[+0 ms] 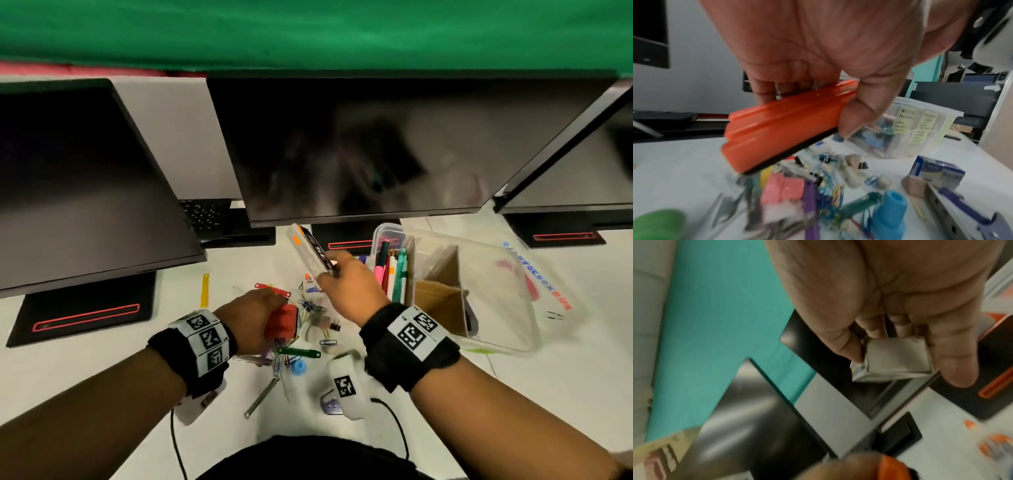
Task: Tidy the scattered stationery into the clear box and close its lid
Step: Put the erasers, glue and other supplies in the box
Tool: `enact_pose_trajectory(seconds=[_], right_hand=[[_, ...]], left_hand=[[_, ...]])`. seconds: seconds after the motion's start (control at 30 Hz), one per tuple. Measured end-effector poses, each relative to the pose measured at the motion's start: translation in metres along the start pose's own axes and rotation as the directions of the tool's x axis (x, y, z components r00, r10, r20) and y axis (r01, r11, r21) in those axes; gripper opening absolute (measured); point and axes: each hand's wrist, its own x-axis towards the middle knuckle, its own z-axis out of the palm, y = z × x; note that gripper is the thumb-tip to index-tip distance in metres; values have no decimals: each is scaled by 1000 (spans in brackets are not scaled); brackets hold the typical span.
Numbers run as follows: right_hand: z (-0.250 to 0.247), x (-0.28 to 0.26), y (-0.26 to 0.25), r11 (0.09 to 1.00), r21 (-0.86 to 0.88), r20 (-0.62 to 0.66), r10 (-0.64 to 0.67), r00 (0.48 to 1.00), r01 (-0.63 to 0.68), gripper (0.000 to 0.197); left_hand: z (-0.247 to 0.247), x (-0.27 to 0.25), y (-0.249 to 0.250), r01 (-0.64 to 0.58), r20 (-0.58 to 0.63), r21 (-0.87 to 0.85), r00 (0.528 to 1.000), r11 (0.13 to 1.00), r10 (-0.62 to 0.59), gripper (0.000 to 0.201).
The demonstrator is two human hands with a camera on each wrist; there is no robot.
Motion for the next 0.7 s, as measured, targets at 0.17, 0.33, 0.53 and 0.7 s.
enact_pose_trajectory(seconds=[0.17, 0.33, 0.53, 0.7], right_hand=[[-79, -7, 14, 974, 216, -285, 0, 958, 64, 21], [-161, -20, 55, 986, 128, -474, -37, 880, 110, 19], [-212, -35, 98, 973, -224, -416, -38, 909, -62, 24], [-209, -25, 129, 811, -570, -231, -5, 973, -131, 34]], left_hand=[[-17, 17, 48, -57, -69, -99, 996, 993, 50, 56], [-25, 31, 95, -205, -77, -90, 977, 975, 198, 55], [-19, 40, 130, -222, 77, -53, 971, 974, 226, 61], [-17, 44, 138, -204, 124, 4, 972, 979, 202, 65]])
